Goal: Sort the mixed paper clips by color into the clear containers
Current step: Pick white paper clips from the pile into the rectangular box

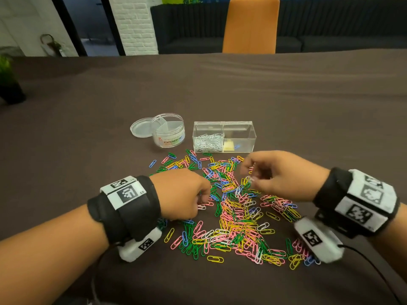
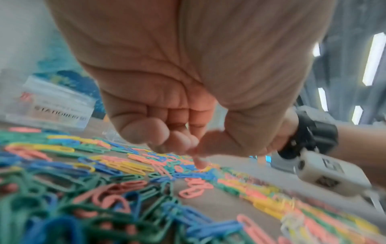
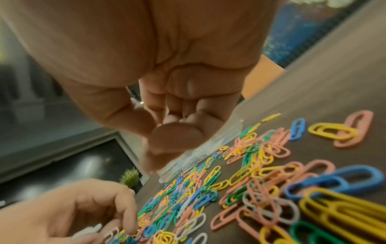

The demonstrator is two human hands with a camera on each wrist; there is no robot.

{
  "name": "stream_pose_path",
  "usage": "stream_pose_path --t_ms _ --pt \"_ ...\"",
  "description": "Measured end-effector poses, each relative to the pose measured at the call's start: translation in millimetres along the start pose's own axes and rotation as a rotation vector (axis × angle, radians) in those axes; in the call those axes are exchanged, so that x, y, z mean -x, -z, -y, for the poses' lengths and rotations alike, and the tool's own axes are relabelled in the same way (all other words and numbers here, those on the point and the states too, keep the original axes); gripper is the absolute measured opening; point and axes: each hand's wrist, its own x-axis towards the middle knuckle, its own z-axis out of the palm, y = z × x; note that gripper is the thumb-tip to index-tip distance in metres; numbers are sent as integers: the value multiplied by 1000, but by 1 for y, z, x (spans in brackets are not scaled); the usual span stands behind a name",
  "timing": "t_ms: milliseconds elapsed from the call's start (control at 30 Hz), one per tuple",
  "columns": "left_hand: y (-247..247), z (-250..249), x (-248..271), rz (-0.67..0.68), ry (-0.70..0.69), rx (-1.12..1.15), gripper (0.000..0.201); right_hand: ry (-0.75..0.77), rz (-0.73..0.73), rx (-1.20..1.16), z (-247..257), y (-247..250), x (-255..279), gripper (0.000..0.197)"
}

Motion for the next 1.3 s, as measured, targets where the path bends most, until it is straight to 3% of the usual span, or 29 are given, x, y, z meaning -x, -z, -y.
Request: stream_pose_path --t_ms 100,167,267,333,433,533,633,700,800,933,1033,1167,1233,1300 --pt "3 3 0 14 15 126 26 -159 110 -317 -10 12 8 27" --pt "8 6 -3 48 50 307 20 -212 173 -347 -14 14 11 25" --pt "9 7 -13 29 163 723 23 -152 227 27 -14 10 13 11" --pt "9 2 -21 8 205 866 21 -82 233 281 -9 3 15 5" --pt "13 -9 -34 43 180 780 19 -24 256 494 -3 -9 13 11" --pt "25 -7 -33 -25 72 243 16 -65 283 550 -7 -18 7 17" --pt "31 0 -22 83 25 41 9 -88 315 469 -9 -16 8 15" --pt "24 3 -16 176 38 10 20 -118 329 365 -12 -9 11 13" --pt "12 8 -14 173 -11 -68 21 -148 287 60 -17 5 13 23" --pt "7 17 -10 162 -76 -2 11 -240 196 -587 -23 12 10 18" --pt "11 19 -11 95 -37 234 10 -273 195 -734 -32 11 4 44" --pt "18 11 -26 77 28 865 21 -313 236 -718 -29 7 -1 32" --pt "18 4 -39 107 130 942 27 -324 228 -613 -24 7 -4 18" --pt "20 -9 -53 120 220 826 26 -254 214 -261 -17 6 -7 6"
